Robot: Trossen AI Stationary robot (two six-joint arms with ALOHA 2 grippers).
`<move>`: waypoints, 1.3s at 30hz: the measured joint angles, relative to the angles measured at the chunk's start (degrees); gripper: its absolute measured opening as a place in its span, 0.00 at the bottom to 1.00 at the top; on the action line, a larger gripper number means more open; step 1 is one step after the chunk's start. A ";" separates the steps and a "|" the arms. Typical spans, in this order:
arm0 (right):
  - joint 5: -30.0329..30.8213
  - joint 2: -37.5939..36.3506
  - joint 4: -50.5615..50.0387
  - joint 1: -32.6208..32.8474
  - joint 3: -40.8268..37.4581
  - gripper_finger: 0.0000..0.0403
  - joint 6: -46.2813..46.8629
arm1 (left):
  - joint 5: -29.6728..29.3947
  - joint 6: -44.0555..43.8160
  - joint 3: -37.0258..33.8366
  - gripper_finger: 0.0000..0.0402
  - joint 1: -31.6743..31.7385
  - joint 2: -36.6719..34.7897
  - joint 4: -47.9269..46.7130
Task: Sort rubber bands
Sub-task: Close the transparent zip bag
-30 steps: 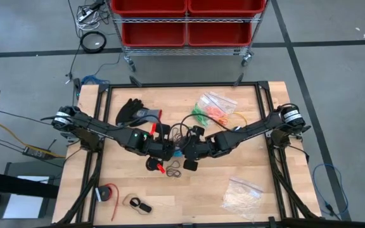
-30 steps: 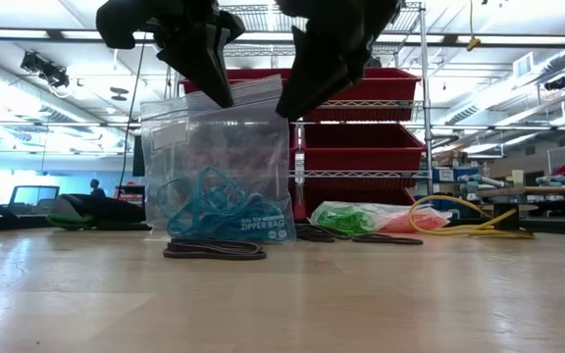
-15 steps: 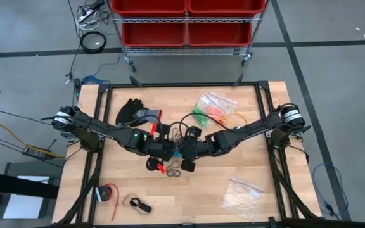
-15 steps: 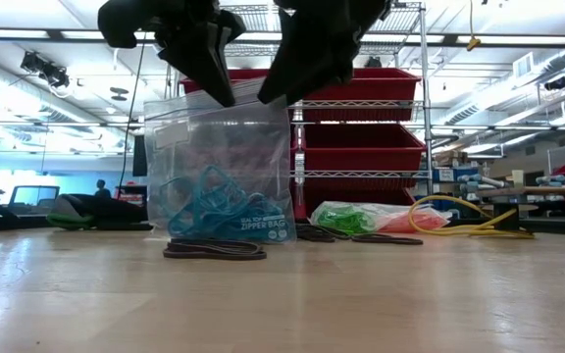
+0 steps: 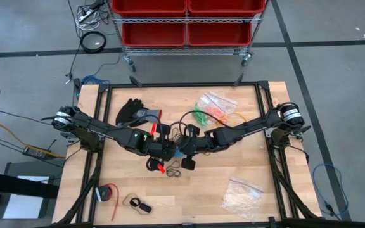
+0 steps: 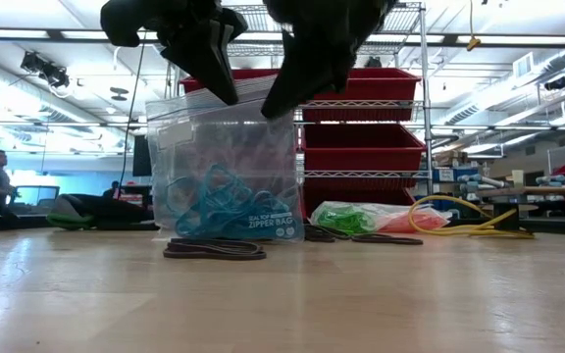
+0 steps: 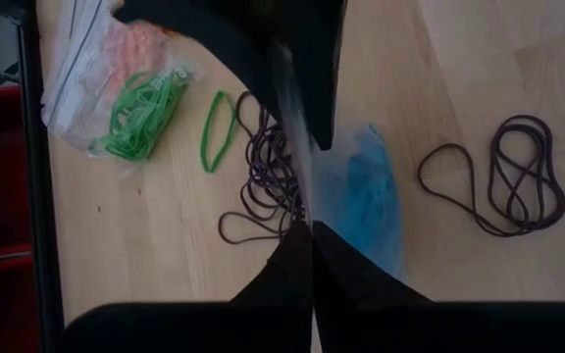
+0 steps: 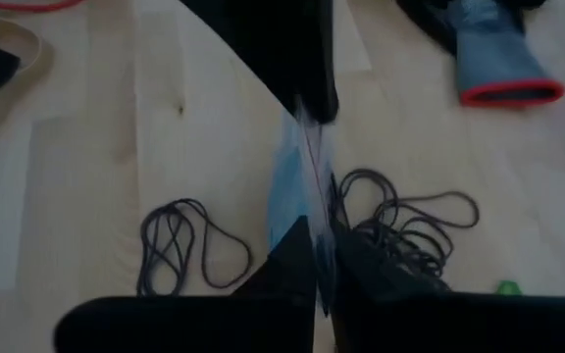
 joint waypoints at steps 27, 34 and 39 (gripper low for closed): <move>-0.82 0.09 5.07 -0.46 -3.72 0.00 0.96 | -0.04 -0.33 -0.02 0.17 0.12 0.01 -4.05; -0.81 0.09 5.07 -0.46 -3.70 0.00 0.83 | -1.32 -1.71 -0.02 0.02 0.14 0.02 -6.40; -0.81 0.09 5.07 -0.44 -3.70 0.00 0.83 | -1.63 -3.11 -0.02 0.04 0.15 0.02 -6.37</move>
